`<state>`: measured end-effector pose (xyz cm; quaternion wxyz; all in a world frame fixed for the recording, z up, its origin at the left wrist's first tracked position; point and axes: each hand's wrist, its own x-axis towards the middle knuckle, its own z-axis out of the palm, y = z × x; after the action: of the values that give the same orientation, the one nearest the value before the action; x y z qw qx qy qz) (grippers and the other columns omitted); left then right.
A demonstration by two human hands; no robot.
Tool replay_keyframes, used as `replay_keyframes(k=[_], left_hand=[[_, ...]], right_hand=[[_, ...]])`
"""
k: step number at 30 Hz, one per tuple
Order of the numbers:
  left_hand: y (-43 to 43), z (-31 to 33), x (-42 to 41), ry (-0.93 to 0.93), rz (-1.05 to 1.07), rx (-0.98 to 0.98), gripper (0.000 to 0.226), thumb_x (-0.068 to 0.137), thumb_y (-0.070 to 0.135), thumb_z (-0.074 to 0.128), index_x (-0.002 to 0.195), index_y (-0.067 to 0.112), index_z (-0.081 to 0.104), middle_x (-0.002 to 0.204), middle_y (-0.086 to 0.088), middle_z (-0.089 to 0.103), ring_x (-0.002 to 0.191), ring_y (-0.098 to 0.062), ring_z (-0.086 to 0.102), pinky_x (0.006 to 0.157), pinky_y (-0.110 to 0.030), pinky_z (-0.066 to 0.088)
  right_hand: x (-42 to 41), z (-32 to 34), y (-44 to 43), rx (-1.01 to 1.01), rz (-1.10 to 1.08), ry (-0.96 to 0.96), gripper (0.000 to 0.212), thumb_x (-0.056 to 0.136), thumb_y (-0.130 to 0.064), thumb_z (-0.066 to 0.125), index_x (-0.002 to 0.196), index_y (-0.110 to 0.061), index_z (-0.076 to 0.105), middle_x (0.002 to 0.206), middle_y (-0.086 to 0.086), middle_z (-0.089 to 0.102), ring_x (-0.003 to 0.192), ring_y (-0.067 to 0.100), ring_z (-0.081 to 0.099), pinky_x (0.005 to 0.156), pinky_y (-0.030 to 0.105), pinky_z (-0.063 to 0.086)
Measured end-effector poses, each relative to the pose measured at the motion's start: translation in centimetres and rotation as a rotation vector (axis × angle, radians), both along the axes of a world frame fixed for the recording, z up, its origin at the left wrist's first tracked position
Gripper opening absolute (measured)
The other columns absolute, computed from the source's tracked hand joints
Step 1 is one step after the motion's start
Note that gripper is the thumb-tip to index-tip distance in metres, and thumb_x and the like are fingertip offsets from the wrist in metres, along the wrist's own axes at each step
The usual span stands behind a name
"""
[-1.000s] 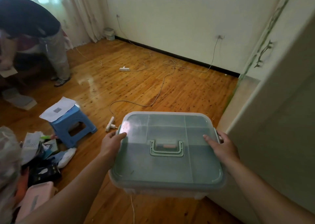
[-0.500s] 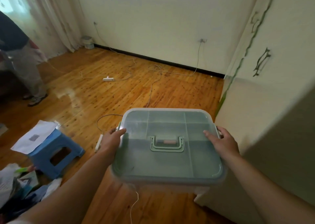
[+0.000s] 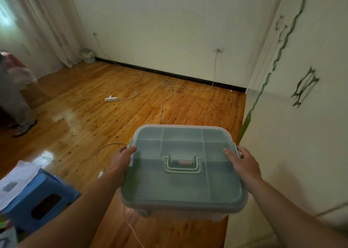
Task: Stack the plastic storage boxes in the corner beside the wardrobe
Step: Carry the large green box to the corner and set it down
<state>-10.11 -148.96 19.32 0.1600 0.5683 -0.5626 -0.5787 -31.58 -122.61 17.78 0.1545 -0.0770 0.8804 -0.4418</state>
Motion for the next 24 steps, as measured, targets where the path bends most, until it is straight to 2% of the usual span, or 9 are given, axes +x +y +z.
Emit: replay_keyframes(k=[3,8,14,17,20,24], left_hand=[[-2.2,0.3,-3.8,-0.001,-0.002,0.014,0.051,0.092,0.040,0.058,0.139,0.020,0.050,0.136,-0.008,0.053,0.119,-0.030,0.052,0.097,-0.050,0.043],[-5.3,0.3,-9.4,0.017,-0.019,-0.024,0.052,0.092,0.039,0.058,0.138,0.016,0.050,0.134,-0.009,0.055,0.106,-0.026,0.051,0.087,-0.045,0.043],[-8.9,0.9,-15.5,0.036,-0.037,-0.010,0.048,0.094,0.036,0.057,0.138,0.017,0.051,0.134,-0.008,0.055,0.101,-0.024,0.051,0.081,-0.043,0.044],[-11.2,1.1,-18.6,0.023,-0.060,0.017,0.049,0.093,0.040,0.057,0.137,0.019,0.051,0.133,-0.007,0.055,0.105,-0.026,0.053,0.086,-0.046,0.046],[-13.6,0.8,-21.6,0.003,-0.093,0.017,0.048,0.092,0.041,0.057,0.135,0.020,0.054,0.129,-0.007,0.058,0.106,-0.028,0.057,0.086,-0.047,0.049],[-17.1,0.4,-26.4,0.020,-0.124,0.030,0.044,0.091,0.040,0.058,0.131,0.022,0.057,0.116,-0.002,0.061,0.096,-0.026,0.058,0.080,-0.045,0.048]], right_hand=[[-3.6,0.3,-2.3,-0.005,-0.014,0.009,0.069,0.080,-0.069,0.052,0.137,-0.030,0.044,0.128,0.002,0.057,0.107,0.025,0.057,0.088,0.049,0.051],[-8.9,1.3,-5.2,-0.023,-0.019,0.021,0.067,0.082,-0.066,0.054,0.137,-0.030,0.044,0.129,0.003,0.056,0.109,0.026,0.056,0.089,0.047,0.050],[-14.4,2.5,-8.4,-0.008,-0.054,0.039,0.061,0.088,-0.062,0.048,0.138,-0.027,0.044,0.133,0.006,0.054,0.116,0.029,0.053,0.095,0.049,0.046],[-17.0,2.7,-10.1,-0.004,-0.077,0.036,0.058,0.089,-0.061,0.046,0.137,-0.027,0.045,0.132,0.005,0.055,0.115,0.029,0.054,0.094,0.049,0.047],[-19.3,2.7,-11.5,0.000,-0.096,0.036,0.058,0.090,-0.060,0.046,0.137,-0.027,0.045,0.132,0.005,0.055,0.115,0.028,0.053,0.093,0.046,0.045],[-23.0,2.5,-14.3,-0.009,-0.143,0.026,0.058,0.089,-0.060,0.047,0.137,-0.027,0.046,0.131,0.006,0.055,0.114,0.028,0.053,0.092,0.045,0.045]])
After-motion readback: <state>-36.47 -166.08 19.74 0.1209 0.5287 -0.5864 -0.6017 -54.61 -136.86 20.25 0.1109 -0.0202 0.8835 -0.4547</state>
